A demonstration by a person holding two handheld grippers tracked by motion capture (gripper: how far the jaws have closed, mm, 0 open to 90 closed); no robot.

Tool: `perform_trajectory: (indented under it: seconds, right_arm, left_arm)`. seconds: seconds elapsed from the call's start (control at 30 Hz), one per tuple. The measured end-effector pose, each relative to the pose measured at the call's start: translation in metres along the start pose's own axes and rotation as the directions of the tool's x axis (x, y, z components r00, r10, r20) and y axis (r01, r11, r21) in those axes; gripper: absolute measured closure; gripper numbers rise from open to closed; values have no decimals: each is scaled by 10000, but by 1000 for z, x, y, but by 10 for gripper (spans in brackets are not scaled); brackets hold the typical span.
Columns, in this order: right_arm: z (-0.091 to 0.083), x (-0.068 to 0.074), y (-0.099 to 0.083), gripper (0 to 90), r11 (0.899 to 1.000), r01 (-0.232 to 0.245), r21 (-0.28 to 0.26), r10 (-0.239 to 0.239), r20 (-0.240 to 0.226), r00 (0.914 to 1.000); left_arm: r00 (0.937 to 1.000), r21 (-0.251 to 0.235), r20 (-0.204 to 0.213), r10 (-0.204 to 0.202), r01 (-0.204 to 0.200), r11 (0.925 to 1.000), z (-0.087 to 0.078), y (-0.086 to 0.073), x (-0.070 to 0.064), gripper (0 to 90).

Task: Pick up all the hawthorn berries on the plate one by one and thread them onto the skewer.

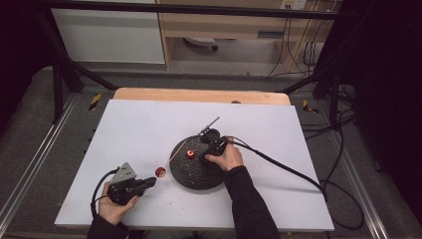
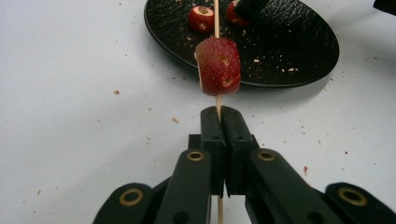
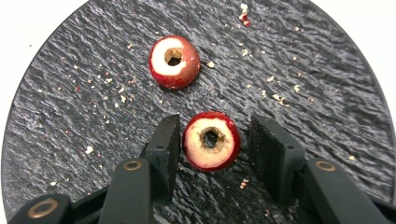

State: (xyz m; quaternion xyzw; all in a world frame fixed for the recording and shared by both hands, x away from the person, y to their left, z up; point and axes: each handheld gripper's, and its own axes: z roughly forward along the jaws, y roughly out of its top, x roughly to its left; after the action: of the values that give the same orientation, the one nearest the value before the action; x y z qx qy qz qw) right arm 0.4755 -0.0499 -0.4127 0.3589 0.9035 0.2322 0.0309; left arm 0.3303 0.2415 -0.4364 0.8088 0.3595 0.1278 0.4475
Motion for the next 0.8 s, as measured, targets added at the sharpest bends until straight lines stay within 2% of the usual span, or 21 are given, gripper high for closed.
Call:
perform_trajectory:
  seconds: [0.13, 0.37, 0.63, 0.8]
  right_arm:
    - [2, -1, 0, 597, 9997, -217, 144, 218, -58, 9997]
    - [1, -2, 1, 605, 9988, -440, 221, 443, -120, 9989]
    - [-13, 2, 0, 608, 9969, -723, -321, 714, -285, 9970]
    - [-25, 5, -3, 608, 9950, -680, -736, 659, -302, 9974]
  left_arm:
    - [10000, -1, 3, 0, 0, 10000, 0, 0, 0, 882]
    - [10000, -24, 15, -7, 7, 10000, 0, 0, 0, 883]
    - [10000, -59, -31, 39, -39, 10000, 0, 1, -1, 883]
    - [10000, -103, -12, 76, -77, 9999, 0, 1, -3, 883]
